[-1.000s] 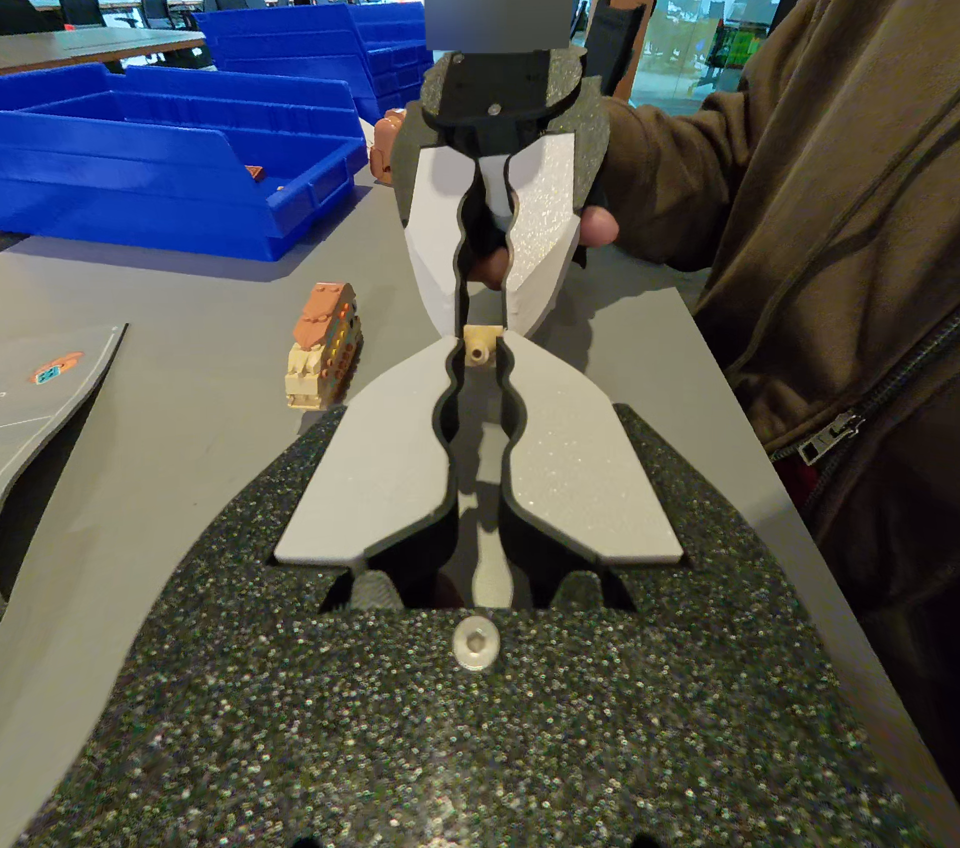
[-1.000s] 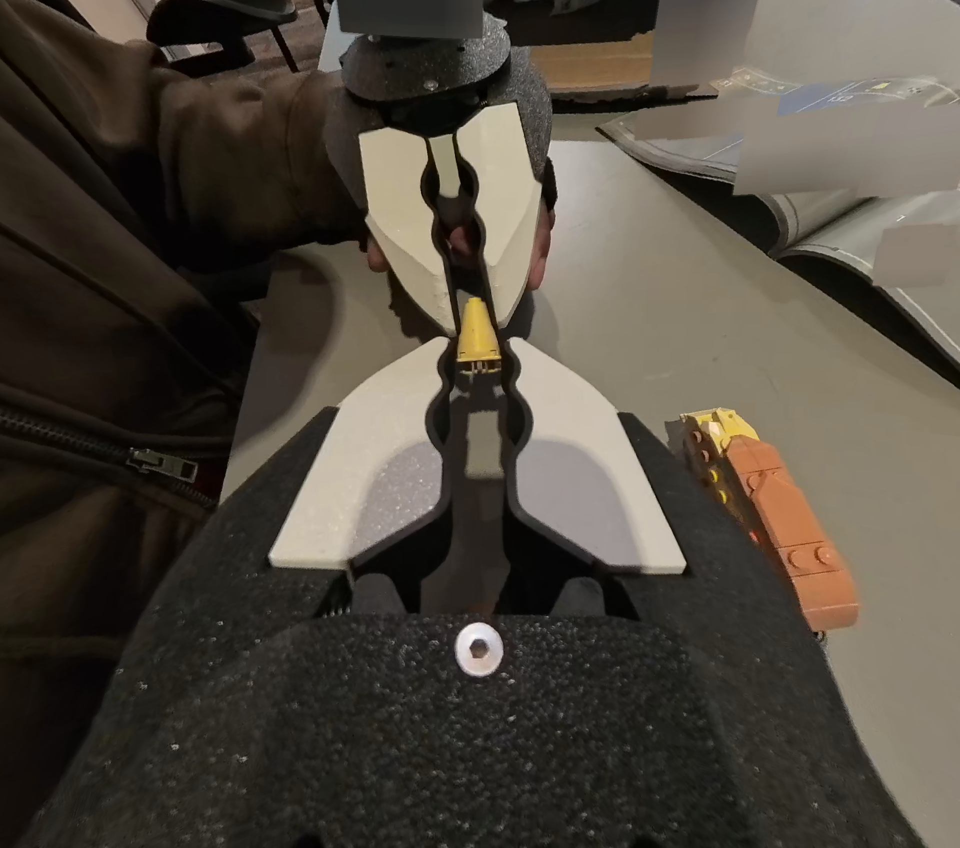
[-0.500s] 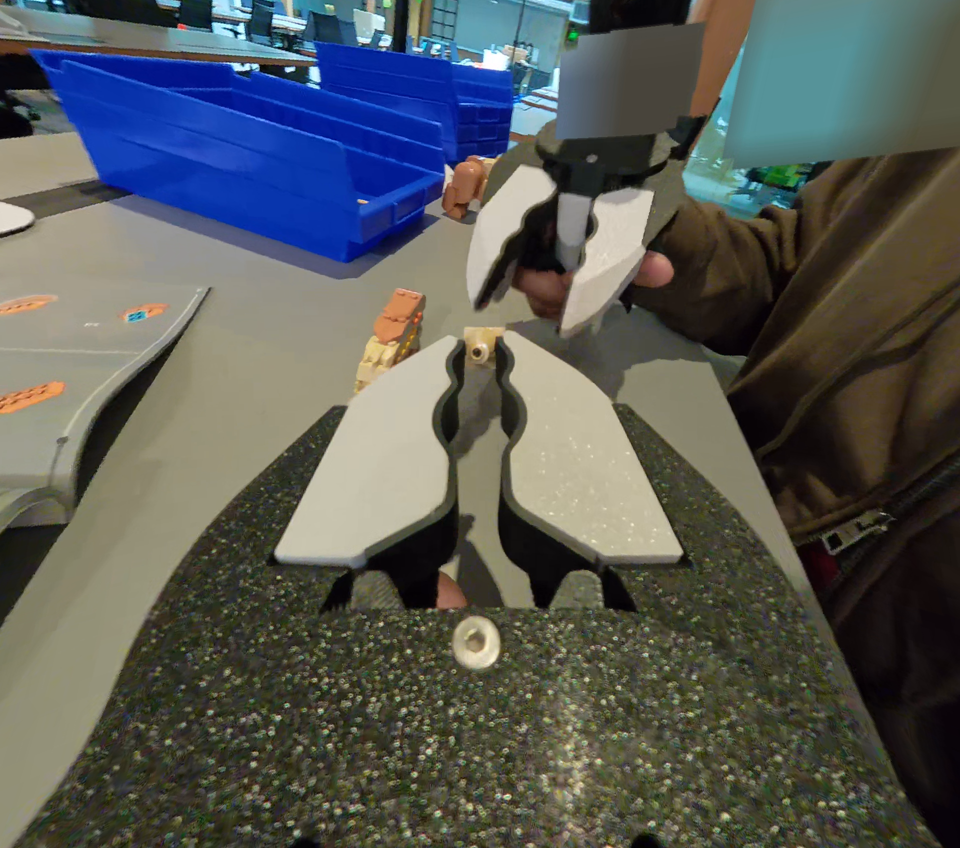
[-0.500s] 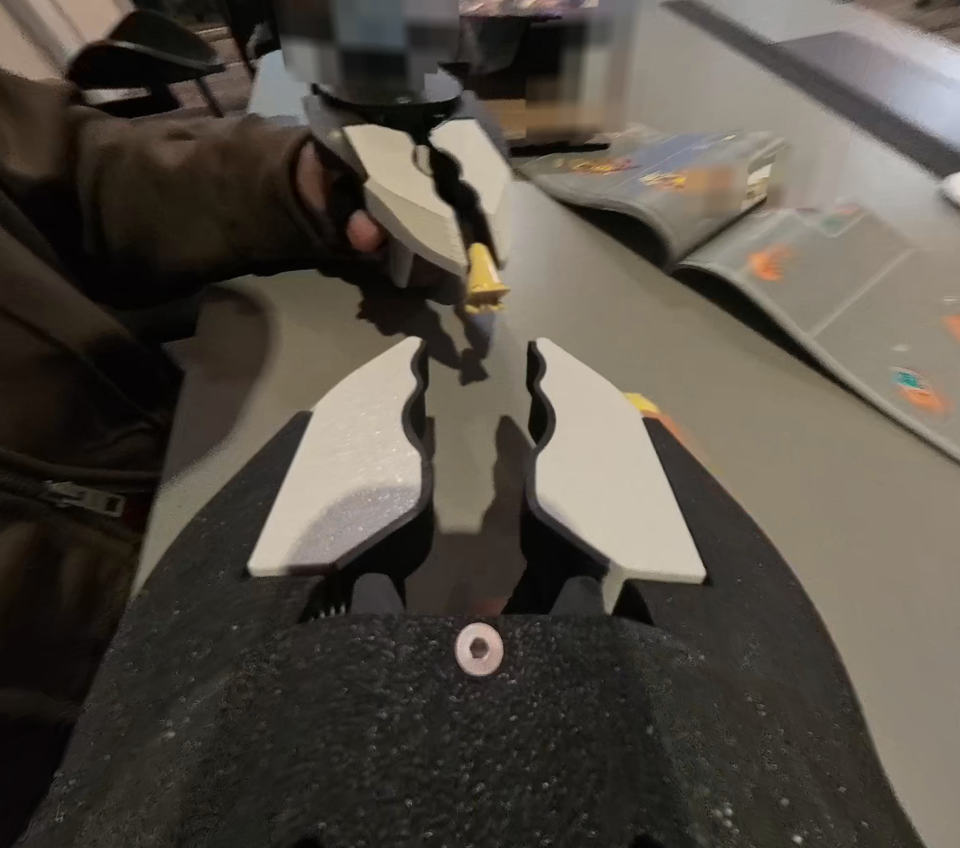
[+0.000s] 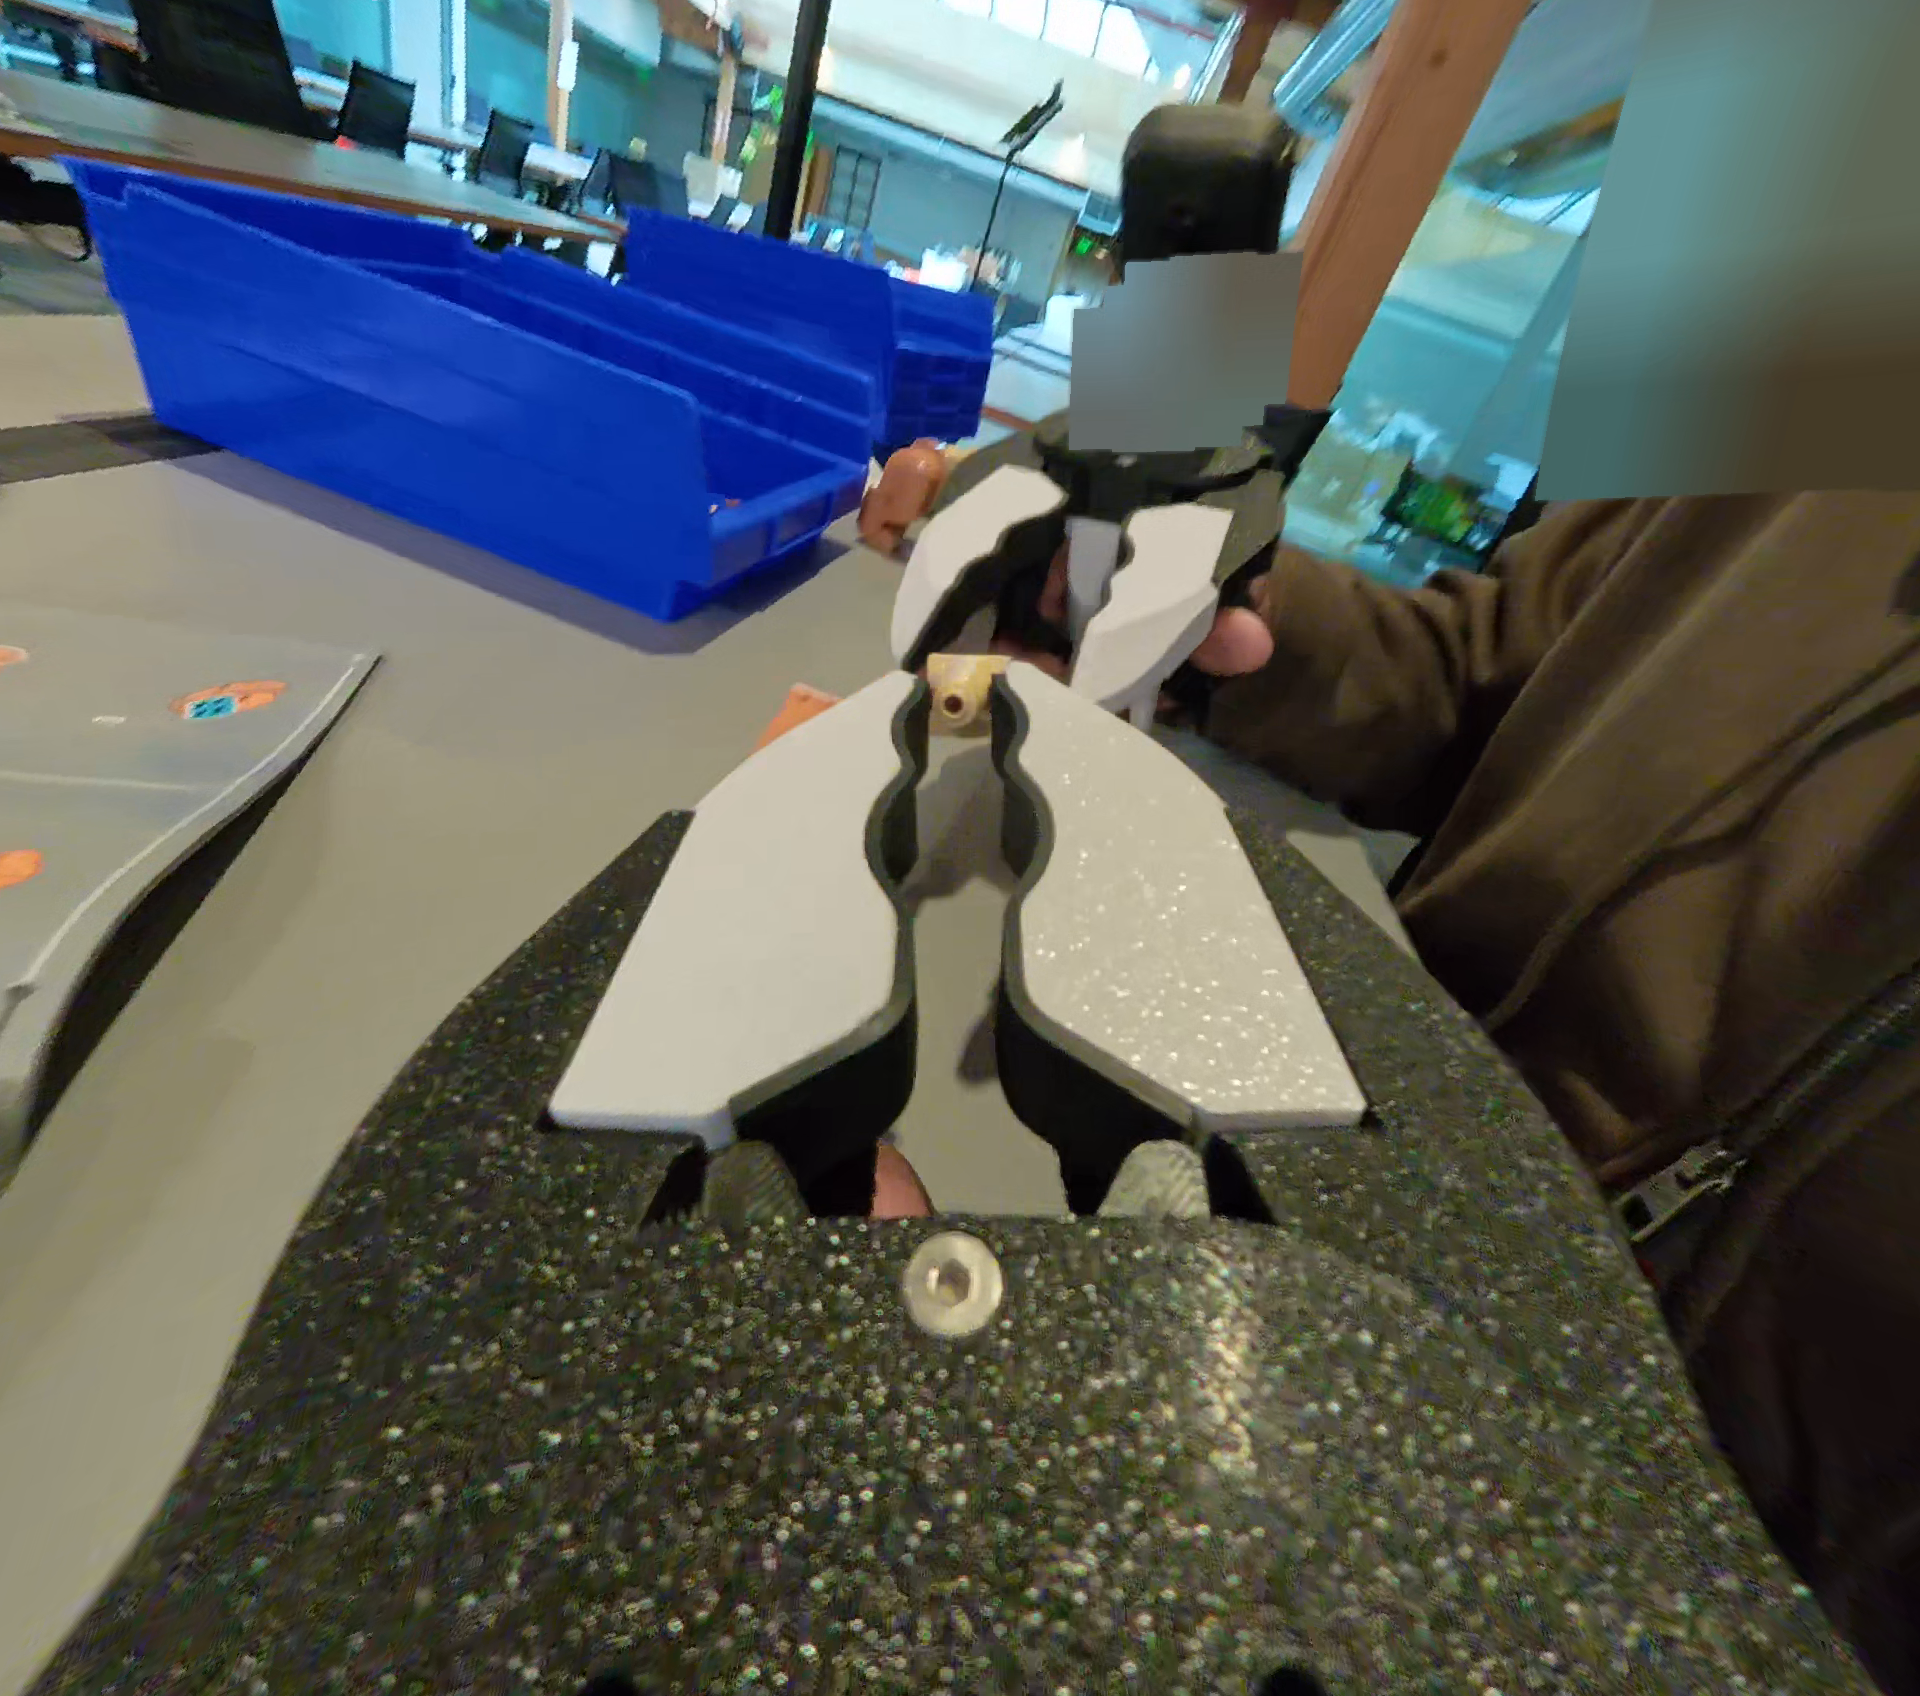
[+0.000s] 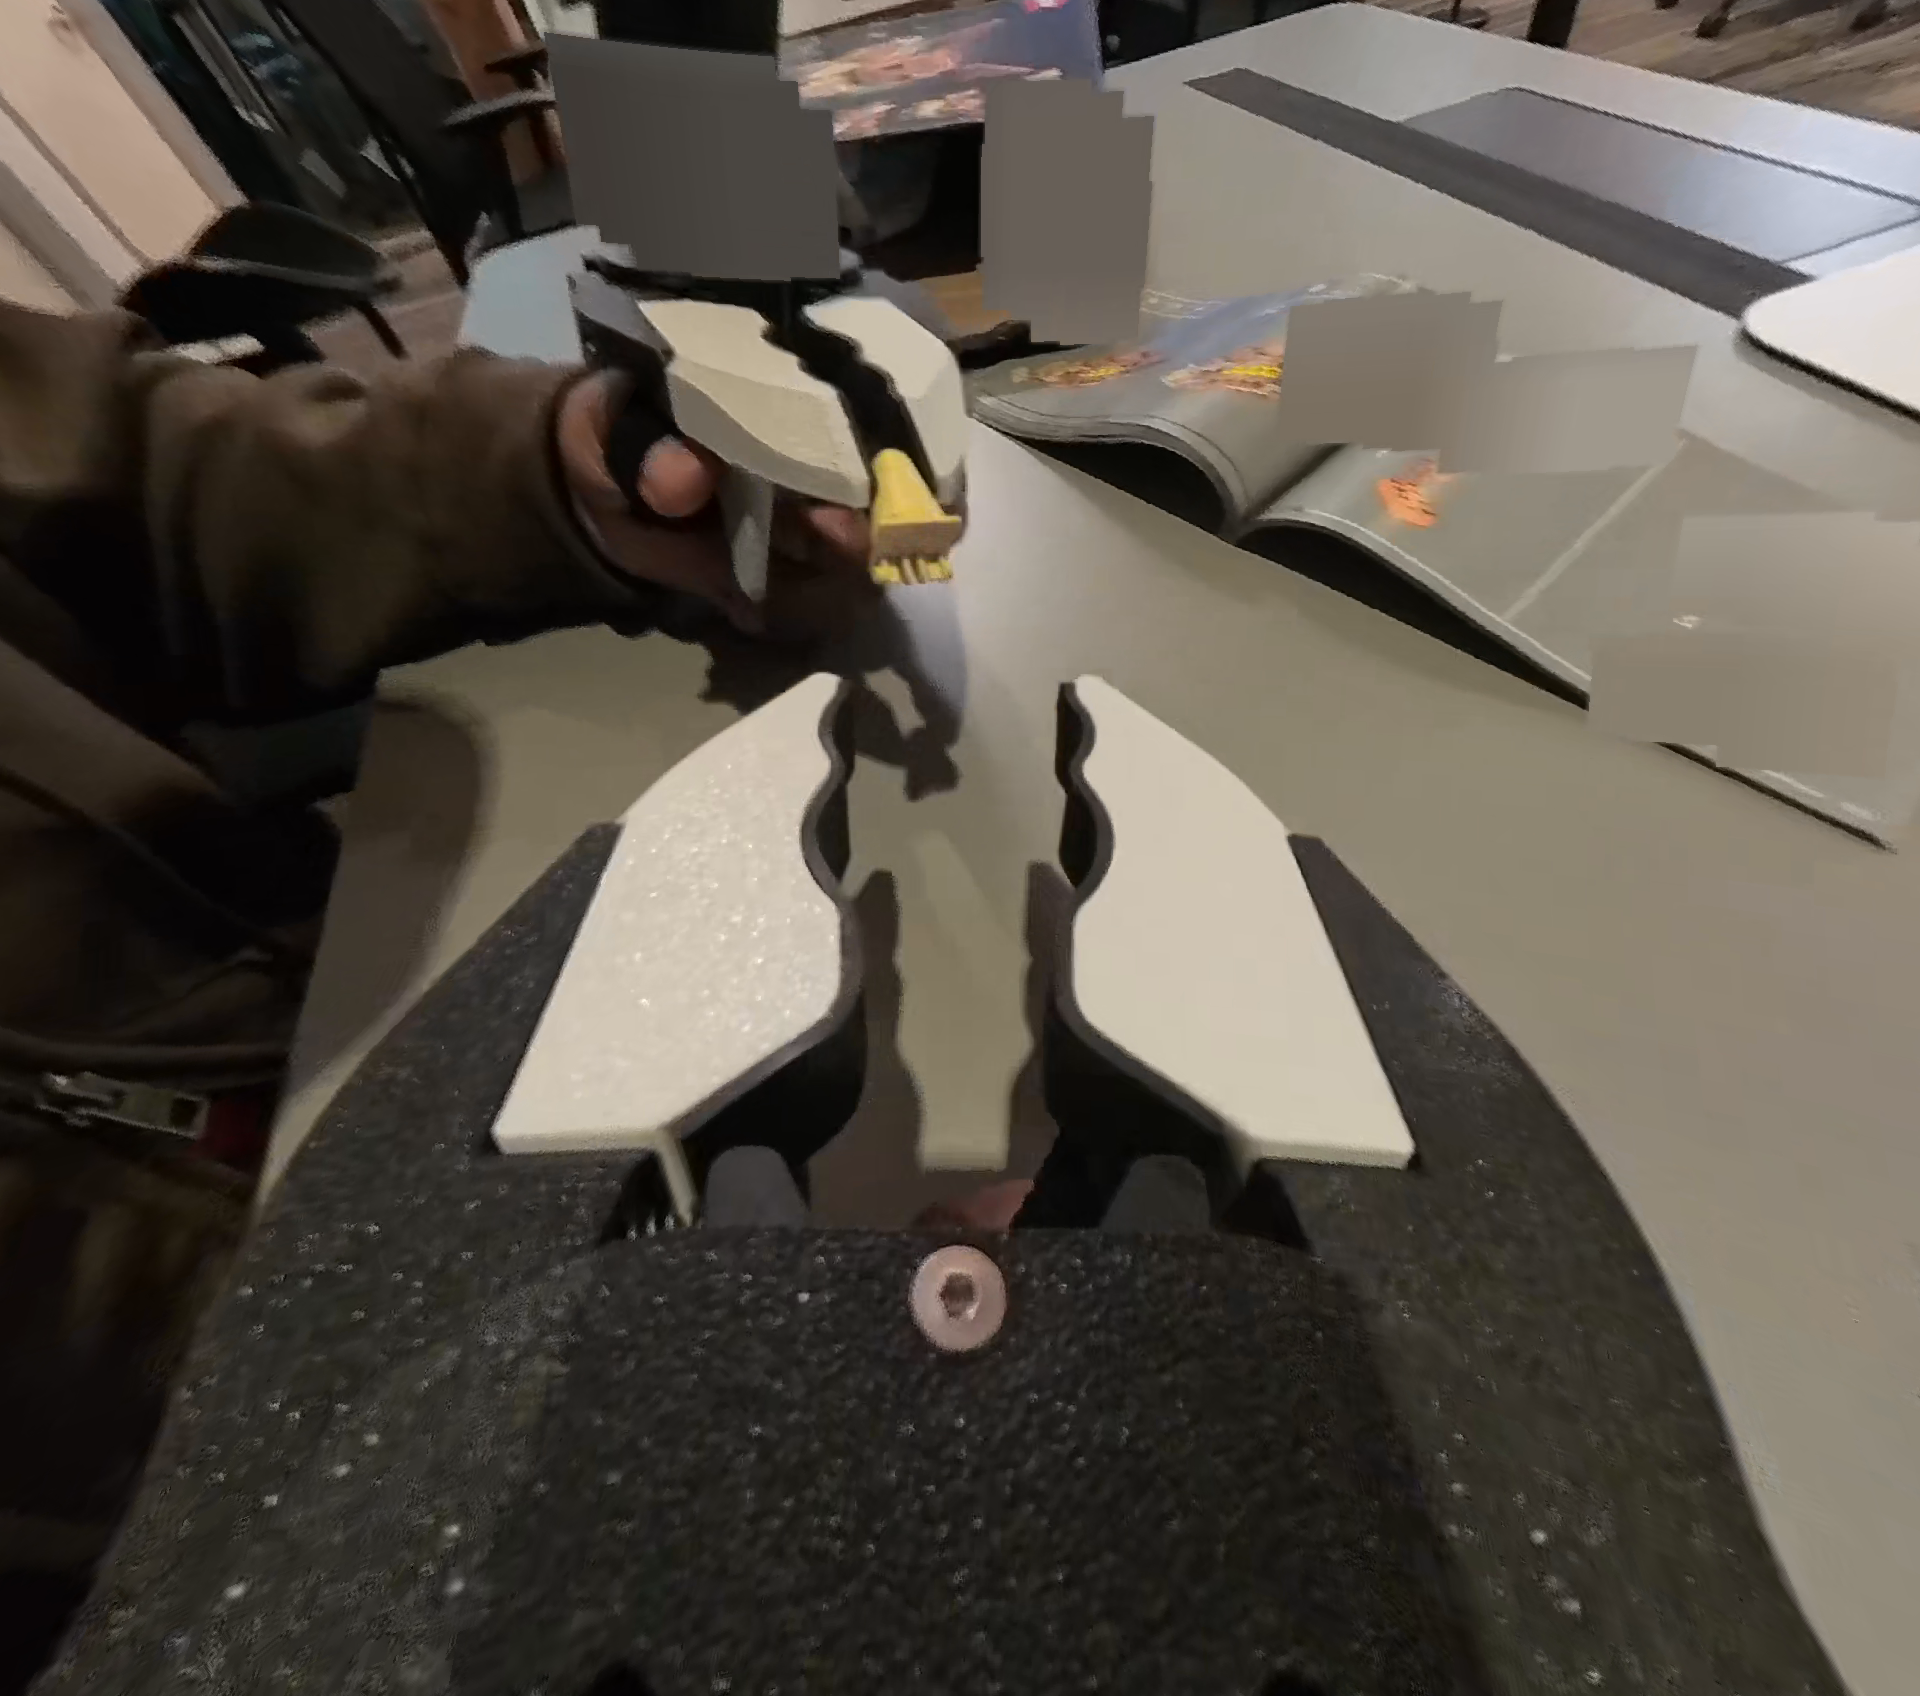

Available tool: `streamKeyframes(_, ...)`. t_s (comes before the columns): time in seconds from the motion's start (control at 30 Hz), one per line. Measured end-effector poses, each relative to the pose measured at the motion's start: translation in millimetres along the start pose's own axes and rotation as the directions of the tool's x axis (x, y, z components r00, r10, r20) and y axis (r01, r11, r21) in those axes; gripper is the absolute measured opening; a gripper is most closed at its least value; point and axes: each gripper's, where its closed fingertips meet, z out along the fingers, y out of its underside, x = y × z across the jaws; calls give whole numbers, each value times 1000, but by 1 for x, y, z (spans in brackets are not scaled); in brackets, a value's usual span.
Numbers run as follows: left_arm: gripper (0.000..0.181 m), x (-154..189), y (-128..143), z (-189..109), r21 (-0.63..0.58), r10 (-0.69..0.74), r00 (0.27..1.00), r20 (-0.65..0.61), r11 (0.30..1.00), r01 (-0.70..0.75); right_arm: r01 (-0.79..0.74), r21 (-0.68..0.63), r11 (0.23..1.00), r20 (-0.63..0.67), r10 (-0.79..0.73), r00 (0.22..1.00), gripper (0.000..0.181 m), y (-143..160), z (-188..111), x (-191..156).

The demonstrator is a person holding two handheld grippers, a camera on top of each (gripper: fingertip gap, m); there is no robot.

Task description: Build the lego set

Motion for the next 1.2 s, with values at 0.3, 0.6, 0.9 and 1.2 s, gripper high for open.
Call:
streamKeyframes(0.3,11,17,-8,1,92,-34,996,-88,995,42,-69,72,995,89,63,994,25,-13,20,-24)
streamKeyframes(0.6,12,22,-3,0,55,-31,992,-121,998,38,-79,91,993,113,68,991,17,-15,21,-26)
streamKeyframes(0.9,16,26,6,4,-21,-16,991,-135,1000,14,-42,59,997,121,35,992,17,-10,23,-30)
streamKeyframes(1.2,15,20,7,3,-28,32,995,-96,999,-35,31,13,999,82,-32,996,26,-4,22,-22)
